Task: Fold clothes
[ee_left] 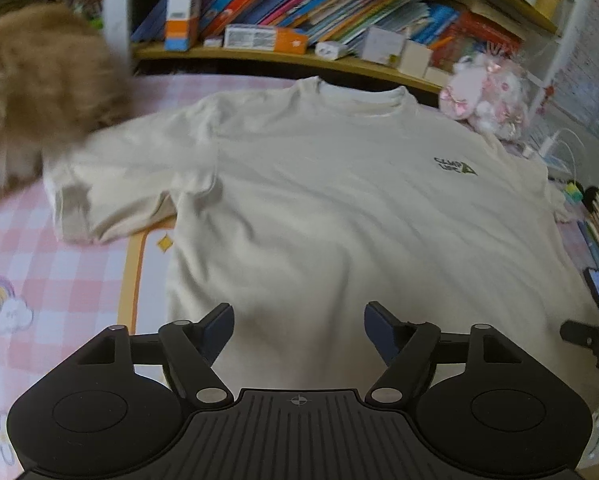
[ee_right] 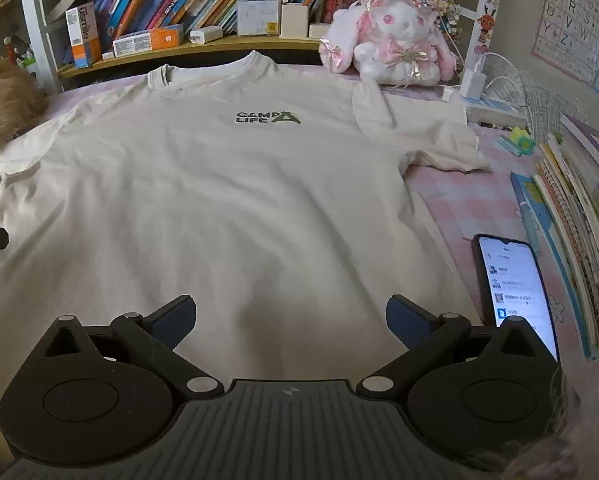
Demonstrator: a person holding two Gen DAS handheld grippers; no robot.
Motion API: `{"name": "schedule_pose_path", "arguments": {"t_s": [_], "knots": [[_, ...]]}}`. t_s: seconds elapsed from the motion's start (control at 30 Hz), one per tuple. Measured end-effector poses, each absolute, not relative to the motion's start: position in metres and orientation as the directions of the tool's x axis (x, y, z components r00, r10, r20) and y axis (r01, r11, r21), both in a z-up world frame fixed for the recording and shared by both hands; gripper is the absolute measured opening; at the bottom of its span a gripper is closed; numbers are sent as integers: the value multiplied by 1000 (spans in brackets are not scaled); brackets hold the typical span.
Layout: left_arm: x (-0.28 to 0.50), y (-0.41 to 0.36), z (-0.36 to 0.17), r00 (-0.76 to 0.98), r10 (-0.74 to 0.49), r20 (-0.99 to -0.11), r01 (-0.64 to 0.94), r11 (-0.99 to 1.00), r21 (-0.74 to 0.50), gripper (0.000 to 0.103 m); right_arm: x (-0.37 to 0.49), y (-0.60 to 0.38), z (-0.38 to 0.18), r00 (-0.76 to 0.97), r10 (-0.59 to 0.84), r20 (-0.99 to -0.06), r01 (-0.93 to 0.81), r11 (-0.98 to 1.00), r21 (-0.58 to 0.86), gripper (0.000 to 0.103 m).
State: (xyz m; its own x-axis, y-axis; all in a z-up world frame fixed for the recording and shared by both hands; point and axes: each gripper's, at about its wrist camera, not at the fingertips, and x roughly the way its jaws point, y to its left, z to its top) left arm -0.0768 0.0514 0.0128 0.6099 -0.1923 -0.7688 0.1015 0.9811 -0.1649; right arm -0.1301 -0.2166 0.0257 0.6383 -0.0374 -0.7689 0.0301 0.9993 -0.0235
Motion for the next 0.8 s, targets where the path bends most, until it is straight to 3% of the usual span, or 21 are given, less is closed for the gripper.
{"name": "schedule_pose_path", "arguments": {"t_s": [0.37, 0.8], "knots": [[-71, 65, 8, 602, -199, -773, 116, 980, -162, 75, -114, -195, 24, 633, -43, -773, 17, 999, -41, 103], [-63, 126, 7, 642, -165, -749, -36, 969, -244, 75, -99, -161, 31, 666, -34, -745, -18, 998, -62, 103]]}}
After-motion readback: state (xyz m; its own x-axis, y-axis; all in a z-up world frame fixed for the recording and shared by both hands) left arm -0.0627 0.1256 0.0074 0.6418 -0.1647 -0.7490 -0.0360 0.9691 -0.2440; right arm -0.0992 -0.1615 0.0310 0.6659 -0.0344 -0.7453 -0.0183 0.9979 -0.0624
